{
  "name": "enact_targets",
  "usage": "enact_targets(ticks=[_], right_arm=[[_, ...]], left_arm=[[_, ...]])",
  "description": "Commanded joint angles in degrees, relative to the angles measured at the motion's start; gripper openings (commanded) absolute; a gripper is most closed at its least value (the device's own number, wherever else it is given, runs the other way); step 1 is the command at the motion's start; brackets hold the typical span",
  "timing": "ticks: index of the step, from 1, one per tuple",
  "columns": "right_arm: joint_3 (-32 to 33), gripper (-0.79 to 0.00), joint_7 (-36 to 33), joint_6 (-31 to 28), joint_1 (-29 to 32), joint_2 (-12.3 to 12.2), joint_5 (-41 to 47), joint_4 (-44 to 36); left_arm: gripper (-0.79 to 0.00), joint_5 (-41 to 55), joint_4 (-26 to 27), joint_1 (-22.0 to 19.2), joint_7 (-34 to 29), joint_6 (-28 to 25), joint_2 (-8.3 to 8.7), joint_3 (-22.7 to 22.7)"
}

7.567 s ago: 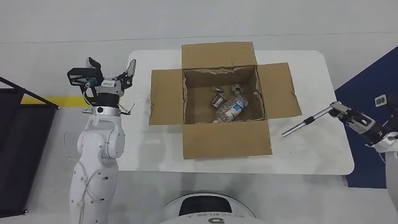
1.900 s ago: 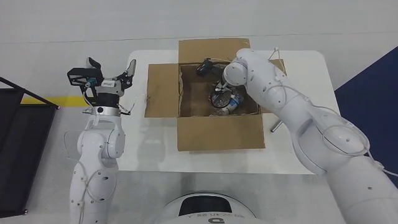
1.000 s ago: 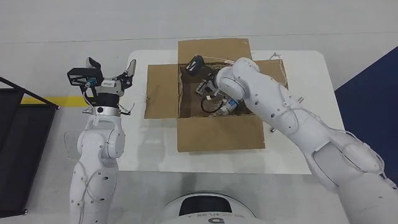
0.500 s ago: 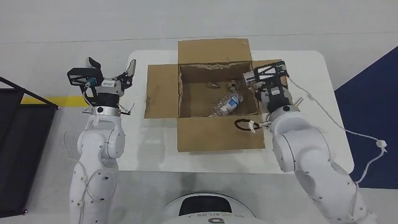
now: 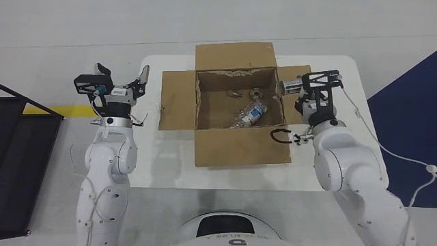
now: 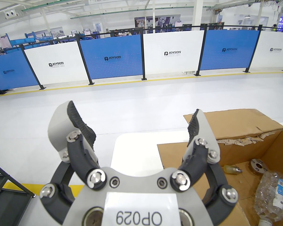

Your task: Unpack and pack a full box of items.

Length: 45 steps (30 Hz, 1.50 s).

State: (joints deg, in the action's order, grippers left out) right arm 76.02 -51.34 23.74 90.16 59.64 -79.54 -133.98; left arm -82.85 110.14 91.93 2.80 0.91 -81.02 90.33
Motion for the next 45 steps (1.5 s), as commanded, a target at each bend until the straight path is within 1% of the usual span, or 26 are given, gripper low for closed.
enact_targets(ticks=[1, 4, 5, 9, 11, 14, 16, 18, 21, 23, 27, 30, 33, 40, 45], right_arm=[[1.5, -0.785, 1.1, 0.6, 0.1, 0.1, 0.5, 1.8], [6.1, -0.785, 0.6, -0.1, 1.6, -0.1, -2.7, 3.3], [8.0, -0.785, 0.2, 0.5, 2.4, -0.2, -3.4, 3.5], [16.2, -0.785, 0.0, 2.2, 5.4, -0.1, -1.7, 5.5], [19.4, -0.785, 0.5, 3.4, 7.1, -0.2, -6.5, 8.0], [20.0, -0.785, -2.6, 5.3, 8.3, -0.2, -19.6, 12.4], [18.2, -0.785, -6.3, 7.5, 7.5, 0.0, -31.8, 15.7], [15.3, -0.785, -10.9, 8.7, 5.4, 0.5, -42.2, 19.1], [10.6, -0.785, -15.2, 8.1, 2.1, 1.4, -53.0, 23.5], [7.3, -0.785, -16.9, 7.1, 0.1, 2.1, -60.3, 27.0], [1.0, -0.785, -17.9, 3.5, -3.4, 3.4, -69.7, 34.1], [-2.5, -0.785, -18.2, 0.9, -5.6, 4.4, -73.9, 39.3], [-4.5, -0.785, -16.9, -1.6, -7.0, 5.2, -74.0, 43.0], [-3.6, -0.785, -12.4, -5.1, -8.2, 6.3, -69.4, 47.3], [-2.3, -0.785, -10.1, -6.5, -8.5, 6.8, -68.5, 50.4]], left_arm=[[0.0, 0.0, 0.0, 0.0, 0.0, 0.0, 0.0, 0.0], [0.0, 0.0, 0.0, 0.0, 0.0, 0.0, 0.0, 0.0], [0.0, 0.0, 0.0, 0.0, 0.0, 0.0, 0.0, 0.0], [0.0, 0.0, 0.0, 0.0, 0.0, 0.0, 0.0, 0.0], [0.0, 0.0, 0.0, 0.0, 0.0, 0.0, 0.0, 0.0], [0.0, 0.0, 0.0, 0.0, 0.0, 0.0, 0.0, 0.0], [0.0, 0.0, 0.0, 0.0, 0.0, 0.0, 0.0, 0.0], [0.0, 0.0, 0.0, 0.0, 0.0, 0.0, 0.0, 0.0], [0.0, 0.0, 0.0, 0.0, 0.0, 0.0, 0.0, 0.0], [0.0, 0.0, 0.0, 0.0, 0.0, 0.0, 0.0, 0.0], [0.0, 0.0, 0.0, 0.0, 0.0, 0.0, 0.0, 0.0], [0.0, 0.0, 0.0, 0.0, 0.0, 0.0, 0.0, 0.0], [0.0, 0.0, 0.0, 0.0, 0.0, 0.0, 0.0, 0.0], [0.0, 0.0, 0.0, 0.0, 0.0, 0.0, 0.0, 0.0], [0.0, 0.0, 0.0, 0.0, 0.0, 0.0, 0.0, 0.0]])
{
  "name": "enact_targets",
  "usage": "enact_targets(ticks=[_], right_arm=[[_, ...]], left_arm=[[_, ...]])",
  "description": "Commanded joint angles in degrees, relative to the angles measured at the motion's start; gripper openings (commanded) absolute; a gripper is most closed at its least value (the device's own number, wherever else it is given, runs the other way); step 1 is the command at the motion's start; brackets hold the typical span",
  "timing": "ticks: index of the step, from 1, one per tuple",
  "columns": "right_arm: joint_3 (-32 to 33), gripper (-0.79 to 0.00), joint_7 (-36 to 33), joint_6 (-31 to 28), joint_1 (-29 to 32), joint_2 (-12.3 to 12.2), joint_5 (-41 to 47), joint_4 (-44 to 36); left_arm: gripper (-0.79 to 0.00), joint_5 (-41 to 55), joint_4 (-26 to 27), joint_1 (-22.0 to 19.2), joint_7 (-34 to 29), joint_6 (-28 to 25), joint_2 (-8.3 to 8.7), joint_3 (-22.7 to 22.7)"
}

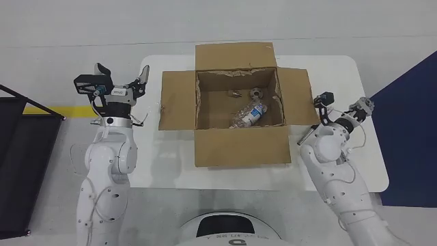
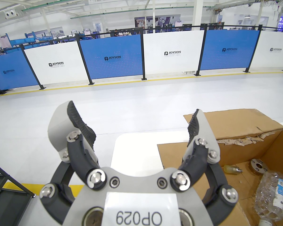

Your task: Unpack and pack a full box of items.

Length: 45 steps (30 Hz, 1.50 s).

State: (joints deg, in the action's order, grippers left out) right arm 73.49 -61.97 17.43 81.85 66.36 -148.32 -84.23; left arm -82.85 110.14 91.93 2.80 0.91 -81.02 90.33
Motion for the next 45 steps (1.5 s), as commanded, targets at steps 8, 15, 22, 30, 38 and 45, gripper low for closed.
enact_targets(ticks=[8, 15, 22, 30, 38, 45], right_arm=[[1.1, -0.785, 4.0, -0.9, -1.9, 1.1, 1.4, 6.3], [0.4, -0.785, 4.7, 0.2, -4.7, 2.3, 1.2, 12.0], [-0.7, -0.785, 5.3, -0.3, -6.2, 3.5, 1.8, 15.7], [-0.6, -0.785, 6.7, -1.2, -6.7, 4.5, 2.3, 17.4], [1.0, -0.545, 8.1, -3.5, -5.5, 4.9, 2.7, 15.9], [2.7, -0.428, 7.9, -5.0, -2.6, 4.9, 0.1, 11.5]], left_arm=[[0.0, 0.0, 0.0, 0.0, 0.0, 0.0, 0.0, 0.0], [0.0, 0.0, 0.0, 0.0, 0.0, 0.0, 0.0, 0.0], [0.0, 0.0, 0.0, 0.0, 0.0, 0.0, 0.0, 0.0], [0.0, 0.0, 0.0, 0.0, 0.0, 0.0, 0.0, 0.0], [0.0, 0.0, 0.0, 0.0, 0.0, 0.0, 0.0, 0.0], [0.0, 0.0, 0.0, 0.0, 0.0, 0.0, 0.0, 0.0]])
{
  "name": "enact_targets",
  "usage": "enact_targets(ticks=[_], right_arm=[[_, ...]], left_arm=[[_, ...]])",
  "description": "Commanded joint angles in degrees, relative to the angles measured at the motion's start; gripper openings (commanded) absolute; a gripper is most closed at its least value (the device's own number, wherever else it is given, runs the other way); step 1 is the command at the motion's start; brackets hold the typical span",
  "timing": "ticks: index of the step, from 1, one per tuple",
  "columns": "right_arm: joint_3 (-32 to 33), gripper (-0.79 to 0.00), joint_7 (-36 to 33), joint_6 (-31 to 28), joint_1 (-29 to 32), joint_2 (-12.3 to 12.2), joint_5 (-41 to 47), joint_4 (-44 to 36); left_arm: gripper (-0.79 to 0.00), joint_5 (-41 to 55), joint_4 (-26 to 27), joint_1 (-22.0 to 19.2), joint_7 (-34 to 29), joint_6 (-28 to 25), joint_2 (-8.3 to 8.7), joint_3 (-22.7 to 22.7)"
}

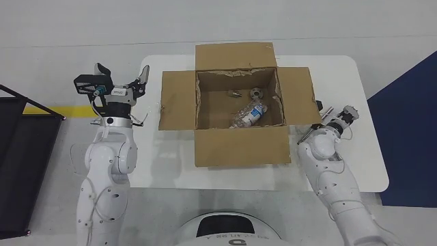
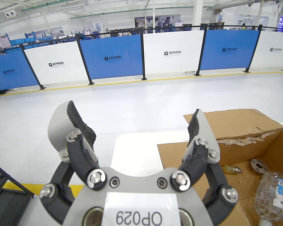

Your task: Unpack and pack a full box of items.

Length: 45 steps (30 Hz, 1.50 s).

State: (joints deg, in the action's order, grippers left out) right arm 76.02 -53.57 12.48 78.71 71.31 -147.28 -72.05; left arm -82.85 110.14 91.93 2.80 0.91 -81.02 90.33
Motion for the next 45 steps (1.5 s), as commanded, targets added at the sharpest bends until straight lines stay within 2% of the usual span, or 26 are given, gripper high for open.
enact_targets(ticks=[1, 2, 4, 7, 12, 17, 18, 20, 22, 25, 29, 30, 32, 43, 44, 45], right_arm=[[0.3, -0.406, -0.8, -0.3, 1.4, 0.0, -1.5, -2.0], [0.6, -0.394, -0.8, -0.6, 2.4, 0.0, -1.5, -3.6], [1.6, -0.283, -0.8, -1.3, 4.9, -0.1, -1.9, -7.2], [3.6, -0.182, 0.2, -1.9, 9.3, -0.2, -1.1, -14.0], [10.8, -0.169, 1.6, -0.3, 16.1, -0.5, 4.5, -28.1], [20.1, -0.055, 0.3, 1.5, 19.2, -0.2, 19.8, -41.3], [22.0, -0.062, 0.0, 1.8, 19.4, 0.0, 23.3, -43.9], [24.8, 0.0, -0.9, 2.3, 19.3, 0.3, 33.5, -49.5], [27.4, 0.0, -0.8, -0.8, 20.1, 0.6, 46.1, -55.7], [29.7, 0.0, -1.2, -7.5, 21.7, 0.7, 58.3, -62.0], [26.7, 0.0, -3.5, -15.0, 19.5, 0.6, 66.4, -62.6], [25.3, 0.0, -5.3, -15.7, 18.5, 0.6, 68.0, -62.6], [22.6, 0.0, -9.7, -13.5, 16.3, 0.9, 76.7, -62.6], [22.6, 0.0, -9.7, -13.5, 16.3, 0.9, 76.7, -62.6], [22.0, 0.0, -8.7, -15.0, 16.3, 0.9, 78.3, -62.6], [21.4, 0.0, -5.6, -20.3, 16.7, 0.8, 83.3, -62.4]], left_arm=[[0.0, 0.0, 0.0, 0.0, 0.0, 0.0, 0.0, 0.0], [0.0, 0.0, 0.0, 0.0, 0.0, 0.0, 0.0, 0.0], [0.0, 0.0, 0.0, 0.0, 0.0, 0.0, 0.0, 0.0], [0.0, 0.0, 0.0, 0.0, 0.0, 0.0, 0.0, 0.0], [0.0, 0.0, 0.0, 0.0, 0.0, 0.0, 0.0, 0.0], [0.0, 0.0, 0.0, 0.0, 0.0, 0.0, 0.0, 0.0], [0.0, 0.0, 0.0, 0.0, 0.0, 0.0, 0.0, 0.0], [0.0, 0.0, 0.0, 0.0, 0.0, 0.0, 0.0, 0.0], [0.0, 0.0, 0.0, 0.0, 0.0, 0.0, 0.0, 0.0], [0.0, 0.0, 0.0, 0.0, 0.0, 0.0, 0.0, 0.0], [0.0, 0.0, 0.0, 0.0, 0.0, 0.0, 0.0, 0.0], [0.0, 0.0, 0.0, 0.0, 0.0, 0.0, 0.0, 0.0], [0.0, 0.0, 0.0, 0.0, 0.0, 0.0, 0.0, 0.0], [0.0, 0.0, 0.0, 0.0, 0.0, 0.0, 0.0, 0.0], [0.0, 0.0, 0.0, 0.0, 0.0, 0.0, 0.0, 0.0], [0.0, 0.0, 0.0, 0.0, 0.0, 0.0, 0.0, 0.0]])
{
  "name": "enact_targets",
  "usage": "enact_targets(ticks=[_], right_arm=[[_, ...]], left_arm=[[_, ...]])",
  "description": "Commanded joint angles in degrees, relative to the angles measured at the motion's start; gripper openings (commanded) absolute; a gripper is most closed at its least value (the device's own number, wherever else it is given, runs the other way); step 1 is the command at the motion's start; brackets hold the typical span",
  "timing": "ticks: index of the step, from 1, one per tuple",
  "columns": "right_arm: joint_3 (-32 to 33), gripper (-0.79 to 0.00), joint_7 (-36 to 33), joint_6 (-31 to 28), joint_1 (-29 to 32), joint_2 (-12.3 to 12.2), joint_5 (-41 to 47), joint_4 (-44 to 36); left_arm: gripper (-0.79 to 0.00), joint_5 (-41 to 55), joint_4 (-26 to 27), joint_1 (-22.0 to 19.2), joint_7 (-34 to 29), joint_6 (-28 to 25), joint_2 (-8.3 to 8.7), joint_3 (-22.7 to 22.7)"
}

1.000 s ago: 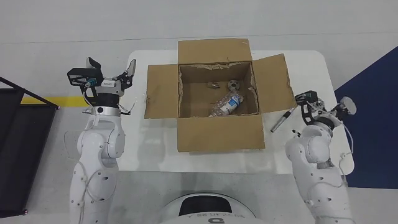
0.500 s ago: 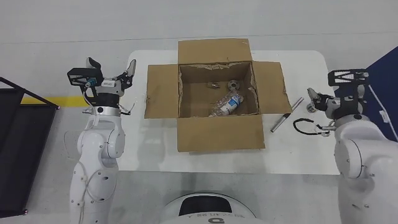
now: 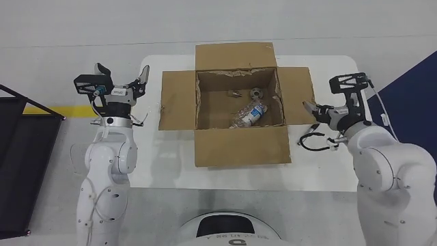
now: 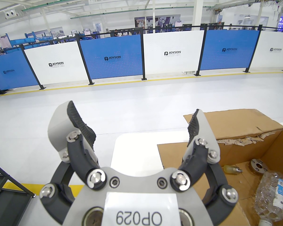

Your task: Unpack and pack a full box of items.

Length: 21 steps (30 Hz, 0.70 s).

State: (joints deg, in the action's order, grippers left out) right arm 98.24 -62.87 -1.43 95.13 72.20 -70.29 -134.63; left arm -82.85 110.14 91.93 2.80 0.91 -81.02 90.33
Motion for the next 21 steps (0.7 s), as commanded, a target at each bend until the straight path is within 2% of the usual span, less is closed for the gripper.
enact_targets(ticks=[1, 4, 8, 10, 13, 14, 18, 21], right_arm=[[-0.6, 0.0, 5.5, -12.3, 1.0, -0.2, 10.8, 0.9], [0.6, 0.0, 5.3, -21.1, 0.1, -0.8, 18.6, 3.4], [-4.5, 0.0, -1.6, -28.2, -6.4, -1.6, 27.7, 6.3], [-8.5, 0.0, -6.9, -26.4, -11.4, -1.8, 28.5, 8.5], [-16.8, -0.018, -13.6, -20.2, -21.0, -1.6, 29.5, 16.0], [-19.1, -0.077, -15.6, -18.4, -24.3, -1.4, 30.0, 19.5], [-26.5, -0.197, -20.7, -11.6, -36.3, -0.5, 33.3, 34.8], [-31.2, -0.166, -22.6, -8.5, -42.3, 0.1, 30.9, 43.7]], left_arm=[[0.0, 0.0, 0.0, 0.0, 0.0, 0.0, 0.0, 0.0], [0.0, 0.0, 0.0, 0.0, 0.0, 0.0, 0.0, 0.0], [0.0, 0.0, 0.0, 0.0, 0.0, 0.0, 0.0, 0.0], [0.0, 0.0, 0.0, 0.0, 0.0, 0.0, 0.0, 0.0], [0.0, 0.0, 0.0, 0.0, 0.0, 0.0, 0.0, 0.0], [0.0, 0.0, 0.0, 0.0, 0.0, 0.0, 0.0, 0.0], [0.0, 0.0, 0.0, 0.0, 0.0, 0.0, 0.0, 0.0], [0.0, 0.0, 0.0, 0.0, 0.0, 0.0, 0.0, 0.0]])
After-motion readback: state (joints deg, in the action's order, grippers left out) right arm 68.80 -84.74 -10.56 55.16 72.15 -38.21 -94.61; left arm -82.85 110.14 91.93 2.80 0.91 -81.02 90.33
